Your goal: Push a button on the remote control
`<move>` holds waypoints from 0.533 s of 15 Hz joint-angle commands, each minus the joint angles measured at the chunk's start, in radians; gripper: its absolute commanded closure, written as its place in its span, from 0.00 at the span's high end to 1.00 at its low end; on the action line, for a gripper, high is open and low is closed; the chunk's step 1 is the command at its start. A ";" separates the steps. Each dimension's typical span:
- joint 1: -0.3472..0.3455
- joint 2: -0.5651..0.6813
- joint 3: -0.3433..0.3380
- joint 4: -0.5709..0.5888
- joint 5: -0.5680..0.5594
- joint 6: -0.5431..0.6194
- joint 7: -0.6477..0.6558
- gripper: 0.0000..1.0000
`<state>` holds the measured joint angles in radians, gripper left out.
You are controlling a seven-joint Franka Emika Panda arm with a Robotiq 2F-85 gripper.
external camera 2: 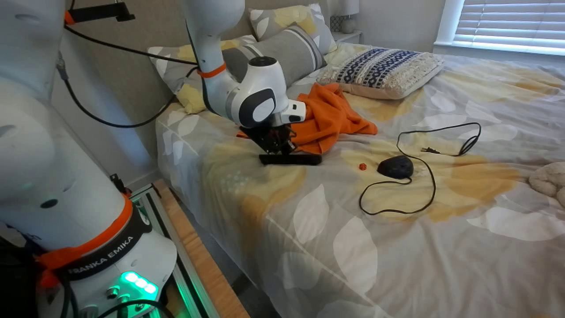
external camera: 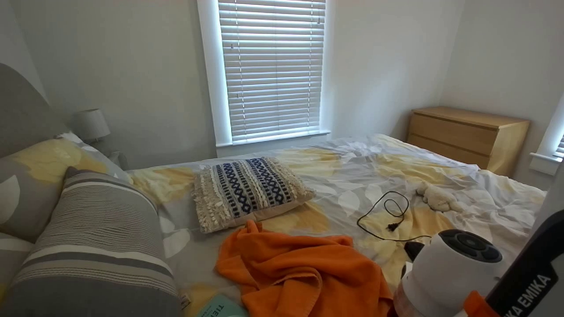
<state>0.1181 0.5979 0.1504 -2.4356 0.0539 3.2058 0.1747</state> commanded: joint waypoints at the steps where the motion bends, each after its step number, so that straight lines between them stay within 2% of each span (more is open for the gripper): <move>1: -0.006 0.050 0.004 0.013 0.020 -0.003 -0.013 0.00; 4: 0.006 -0.028 -0.013 0.003 0.025 -0.064 -0.005 0.00; 8: 0.024 -0.186 -0.034 -0.029 0.023 -0.216 0.003 0.00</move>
<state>0.1182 0.5365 0.1379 -2.4293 0.0570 3.1066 0.1753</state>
